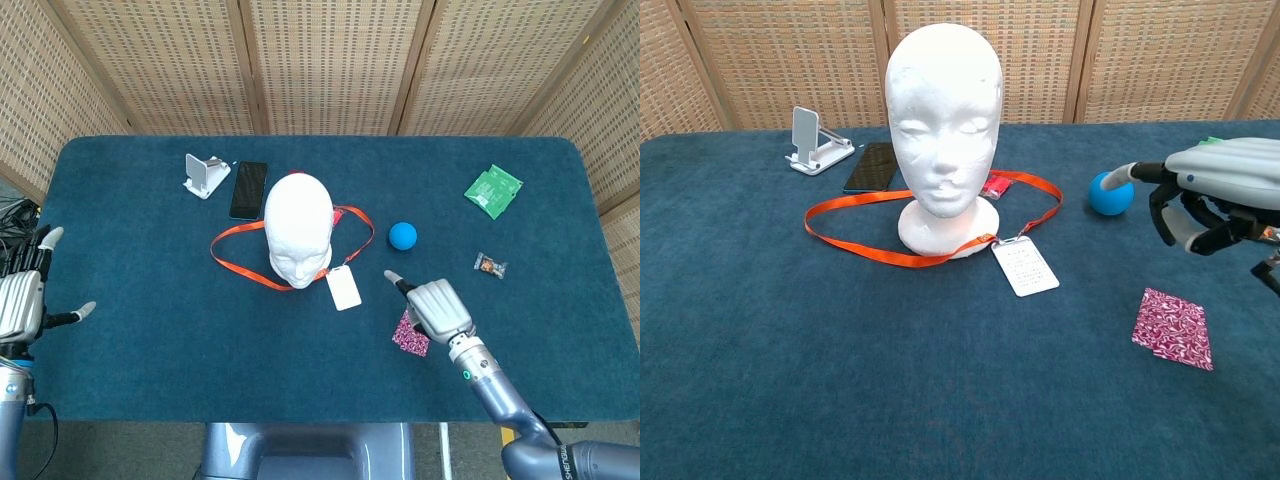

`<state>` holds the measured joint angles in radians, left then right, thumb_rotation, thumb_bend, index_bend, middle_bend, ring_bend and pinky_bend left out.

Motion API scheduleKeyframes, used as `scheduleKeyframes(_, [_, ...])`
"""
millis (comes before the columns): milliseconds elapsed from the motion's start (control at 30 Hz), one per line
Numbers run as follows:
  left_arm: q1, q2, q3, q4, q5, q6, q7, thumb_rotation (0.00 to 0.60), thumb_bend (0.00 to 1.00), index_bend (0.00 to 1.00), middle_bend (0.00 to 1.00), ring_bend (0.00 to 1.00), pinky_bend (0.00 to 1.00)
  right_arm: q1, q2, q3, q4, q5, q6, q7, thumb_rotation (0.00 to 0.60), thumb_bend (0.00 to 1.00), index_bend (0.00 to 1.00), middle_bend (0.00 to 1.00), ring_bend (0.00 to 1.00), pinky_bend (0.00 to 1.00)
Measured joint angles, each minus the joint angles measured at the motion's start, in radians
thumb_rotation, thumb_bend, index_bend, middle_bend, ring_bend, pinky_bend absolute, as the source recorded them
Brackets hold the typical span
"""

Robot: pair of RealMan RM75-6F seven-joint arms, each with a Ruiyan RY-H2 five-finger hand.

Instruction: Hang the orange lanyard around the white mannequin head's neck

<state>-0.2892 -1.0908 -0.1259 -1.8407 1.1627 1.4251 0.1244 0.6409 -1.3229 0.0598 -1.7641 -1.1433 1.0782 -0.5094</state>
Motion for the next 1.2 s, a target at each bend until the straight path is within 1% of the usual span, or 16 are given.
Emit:
scheduleKeyframes(233, [0.001, -0.002, -0.015, 0.010, -0.006, -0.023, -0.009, 0.600, 0.00, 0.00, 0.00, 0.00, 0.00, 0.067, -0.057, 0.021, -0.018, 0.137, -0.064, -0.142, 0.600, 0.96, 0.12, 0.62, 0.77, 0.96])
scheduleKeyframes(533, [0.007, -0.001, -0.026, 0.013, -0.008, -0.039, -0.015, 0.600, 0.00, 0.00, 0.00, 0.00, 0.00, 0.157, -0.159, 0.032, -0.019, 0.313, -0.079, -0.301, 0.600, 0.97, 0.13, 0.62, 0.77, 0.96])
scheduleKeyframes(667, [0.009, -0.001, -0.029, 0.014, -0.008, -0.048, -0.017, 0.600, 0.00, 0.00, 0.00, 0.00, 0.00, 0.190, -0.198, 0.040, -0.010, 0.377, -0.071, -0.337, 0.600, 1.00, 0.13, 0.64, 0.78, 0.96])
scheduleKeyframes(900, [0.012, -0.001, -0.035, 0.014, -0.007, -0.055, -0.018, 0.600, 0.00, 0.00, 0.00, 0.00, 0.00, 0.250, -0.245, 0.061, 0.003, 0.474, -0.058, -0.379, 0.600, 1.00, 0.13, 0.70, 0.85, 1.00])
scheduleKeyframes(1067, [0.015, 0.002, -0.039, 0.016, -0.006, -0.059, -0.024, 0.600, 0.00, 0.00, 0.00, 0.00, 0.00, 0.279, -0.280, 0.073, 0.033, 0.537, -0.037, -0.403, 0.600, 1.00, 0.13, 0.73, 0.89, 1.00])
scheduleKeyframes(1200, [0.018, 0.004, -0.042, 0.017, -0.005, -0.063, -0.032, 0.600, 0.00, 0.00, 0.00, 0.00, 0.00, 0.300, -0.303, 0.079, 0.063, 0.606, -0.023, -0.429, 0.600, 1.00, 0.13, 0.74, 0.90, 1.00])
